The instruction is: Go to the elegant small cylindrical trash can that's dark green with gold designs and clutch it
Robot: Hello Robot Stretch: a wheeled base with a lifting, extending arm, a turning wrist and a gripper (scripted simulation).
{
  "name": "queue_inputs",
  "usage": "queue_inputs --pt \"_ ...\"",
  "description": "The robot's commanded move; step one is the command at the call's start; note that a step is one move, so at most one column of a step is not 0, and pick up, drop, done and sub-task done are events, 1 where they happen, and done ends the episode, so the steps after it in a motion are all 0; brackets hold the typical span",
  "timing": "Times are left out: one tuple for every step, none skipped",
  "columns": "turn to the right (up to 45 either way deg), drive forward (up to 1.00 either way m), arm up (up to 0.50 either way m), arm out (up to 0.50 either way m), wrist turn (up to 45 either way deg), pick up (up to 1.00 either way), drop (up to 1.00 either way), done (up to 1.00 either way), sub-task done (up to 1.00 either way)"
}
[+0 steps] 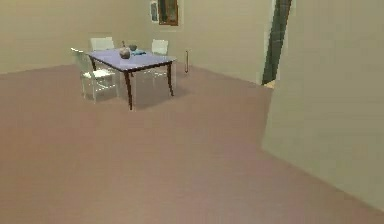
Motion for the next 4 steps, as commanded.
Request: queue_inputs --pt "3.0 0.0 0.0 0.0 0.0 0.0 0.0 0.0 0.0" --pt "0.0 0.5 0.0 0.0 0.0 0.0 0.0 0.0 0.0" --pt "3.0 0.0 0.0 0.0 0.0 0.0 0.0 0.0 0.0" --pt "0.0 1.0 0.0 0.0 0.0 0.0 0.0 0.0 0.0"
